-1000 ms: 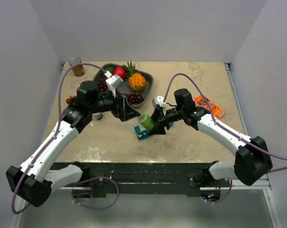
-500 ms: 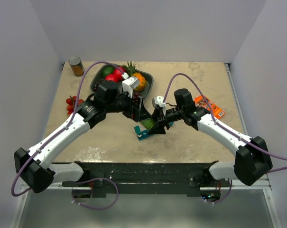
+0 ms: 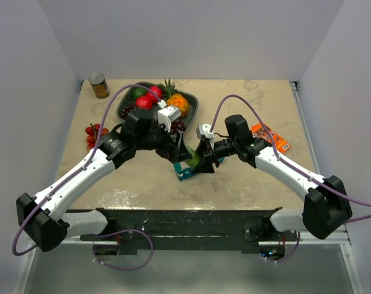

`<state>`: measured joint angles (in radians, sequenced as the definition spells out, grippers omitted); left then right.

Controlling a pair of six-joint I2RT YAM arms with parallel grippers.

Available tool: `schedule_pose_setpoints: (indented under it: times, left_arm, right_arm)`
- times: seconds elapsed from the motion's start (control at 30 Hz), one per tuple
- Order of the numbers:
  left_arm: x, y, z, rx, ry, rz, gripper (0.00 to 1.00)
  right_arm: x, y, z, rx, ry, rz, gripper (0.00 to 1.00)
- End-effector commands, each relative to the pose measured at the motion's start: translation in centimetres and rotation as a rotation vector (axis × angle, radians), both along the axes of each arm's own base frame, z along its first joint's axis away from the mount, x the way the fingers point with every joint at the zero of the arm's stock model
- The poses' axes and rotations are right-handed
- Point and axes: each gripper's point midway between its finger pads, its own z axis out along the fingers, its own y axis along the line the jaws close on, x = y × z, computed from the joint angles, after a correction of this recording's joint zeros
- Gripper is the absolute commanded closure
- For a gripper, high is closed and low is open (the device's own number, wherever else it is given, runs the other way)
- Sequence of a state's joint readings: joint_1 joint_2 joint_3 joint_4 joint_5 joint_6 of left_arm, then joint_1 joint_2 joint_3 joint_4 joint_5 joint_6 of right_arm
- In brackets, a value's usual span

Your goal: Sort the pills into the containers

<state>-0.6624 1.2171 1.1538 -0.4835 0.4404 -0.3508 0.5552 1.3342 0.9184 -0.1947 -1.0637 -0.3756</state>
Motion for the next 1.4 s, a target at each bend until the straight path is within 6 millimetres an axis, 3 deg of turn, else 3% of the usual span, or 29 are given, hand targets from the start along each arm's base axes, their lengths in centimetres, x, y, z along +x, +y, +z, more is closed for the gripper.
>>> schedule_pose_setpoints:
  times: [0.0, 0.17, 0.37, 0.43, 0.53, 0.67, 0.8, 0.93, 0.97, 1.1, 1.27, 1.37]
  left_arm:
    - [-1.0, 1.3, -0.9, 0.041, -0.007, -0.002, 0.07]
    - [-1.2, 3.6, -2.7, 0.094, 0.013, 0.067, 0.07]
    - [1.5, 10.9, -4.8, 0.144, 0.032, 0.352, 0.07]
    - [1.9, 12.1, -4.4, 0.156, 0.004, 0.386, 0.06]
    - [1.0, 10.7, -2.0, 0.076, -0.058, 0.280, 0.06]
    - [-2.4, 6.9, 3.8, -0.176, -0.192, -0.008, 0.06]
    - [-4.0, 5.4, 6.6, -0.291, -0.179, -0.103, 0.05]
    - [-3.0, 3.3, 7.2, -0.254, -0.192, -0.061, 0.03]
    - [-3.7, 2.4, 6.5, -0.225, -0.160, -0.081, 0.03]
    - [-2.1, 0.4, 5.3, -0.145, -0.085, -0.058, 0.00]
    - [-1.5, -0.5, 5.2, -0.095, -0.092, -0.031, 0.01]
    - [-1.1, -0.4, 3.9, -0.041, -0.072, -0.014, 0.04]
  right_arm:
    - [0.4, 0.5, 3.0, 0.063, -0.086, 0.023, 1.00]
    - [0.4, 0.4, 3.2, 0.067, -0.089, 0.023, 1.00]
    - [0.3, 0.4, 3.3, 0.070, -0.091, 0.025, 1.00]
    - [0.3, 0.4, 3.3, 0.070, -0.091, 0.025, 1.00]
    - [0.4, 0.4, 3.2, 0.068, -0.093, 0.022, 1.00]
    - [0.5, 0.3, 3.1, 0.065, -0.092, 0.019, 1.00]
    - [0.6, 0.3, 3.0, 0.063, -0.092, 0.017, 1.00]
    - [0.6, 0.4, 2.9, 0.060, -0.089, 0.017, 1.00]
    - [0.6, 0.4, 2.8, 0.058, -0.087, 0.016, 1.00]
    - [0.7, 0.4, 2.6, 0.054, -0.085, 0.014, 1.00]
    - [0.8, 0.4, 2.6, 0.054, -0.085, 0.012, 1.00]
    - [0.7, 0.4, 2.7, 0.055, -0.085, 0.014, 1.00]
